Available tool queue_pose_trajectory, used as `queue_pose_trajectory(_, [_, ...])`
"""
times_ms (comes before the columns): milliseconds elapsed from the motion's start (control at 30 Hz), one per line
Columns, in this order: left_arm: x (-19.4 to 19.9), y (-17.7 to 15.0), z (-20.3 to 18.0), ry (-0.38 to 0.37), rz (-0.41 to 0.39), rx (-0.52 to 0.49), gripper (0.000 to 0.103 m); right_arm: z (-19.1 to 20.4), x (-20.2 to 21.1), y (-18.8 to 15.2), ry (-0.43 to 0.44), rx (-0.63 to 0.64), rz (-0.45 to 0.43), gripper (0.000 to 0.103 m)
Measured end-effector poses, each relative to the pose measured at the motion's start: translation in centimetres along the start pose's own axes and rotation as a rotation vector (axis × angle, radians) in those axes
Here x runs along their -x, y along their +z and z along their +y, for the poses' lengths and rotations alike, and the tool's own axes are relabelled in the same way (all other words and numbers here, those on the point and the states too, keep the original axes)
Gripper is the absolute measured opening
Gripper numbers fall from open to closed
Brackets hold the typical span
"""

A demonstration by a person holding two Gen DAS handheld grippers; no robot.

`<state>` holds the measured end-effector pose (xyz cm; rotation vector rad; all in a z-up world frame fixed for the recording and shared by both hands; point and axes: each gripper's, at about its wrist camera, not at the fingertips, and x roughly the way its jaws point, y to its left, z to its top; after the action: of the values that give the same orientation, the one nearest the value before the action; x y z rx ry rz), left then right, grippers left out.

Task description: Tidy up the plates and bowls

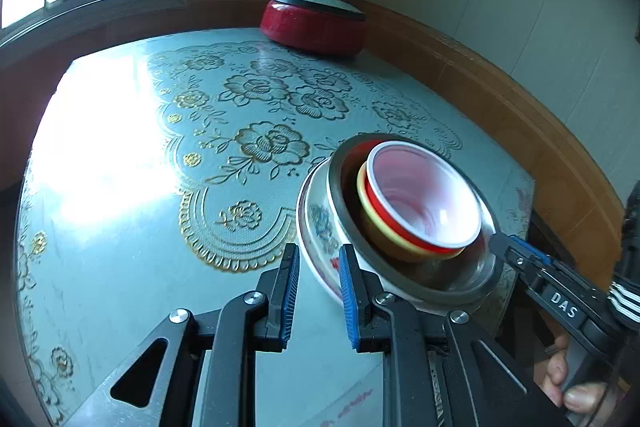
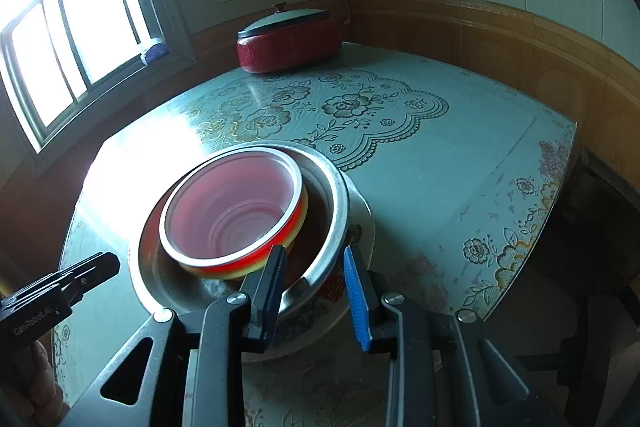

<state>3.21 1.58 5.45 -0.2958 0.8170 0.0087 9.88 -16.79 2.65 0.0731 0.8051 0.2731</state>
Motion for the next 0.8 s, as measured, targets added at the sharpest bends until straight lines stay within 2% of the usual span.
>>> queue_pose_trajectory(100, [0.3, -0.9, -0.4, 0.046, -0.012, -0.005, 0.021, 0.5, 0.7, -0.5, 0.005, 0.032, -0.009, 0.029])
queue_pose_trajectory(500, [1.6, -4.6, -2.6, 0.134, -0.023, 0.005, 0.024, 0.7, 2.8, -3.7, 0.014, 0.114, 0.021, 0.030])
queue_pose_trajectory(600, [2.2, -5.4, -3.0, 0.145, -0.041, -0.016, 0.033, 0.4, 3.4, -4.5, -0.011, 0.092, 0.011, 0.030])
queue_pose_trajectory(733, [1.9, -5.6, -3.1, 0.121, -0.044, -0.055, 0.046, 0.6, 4.0, -5.6, -0.059, 0.049, -0.013, 0.033])
queue_pose_trajectory(800, [1.7, -5.6, -3.0, 0.102, -0.024, -0.077, 0.048, 0.9, 4.0, -5.9, -0.093, 0.024, -0.017, 0.033])
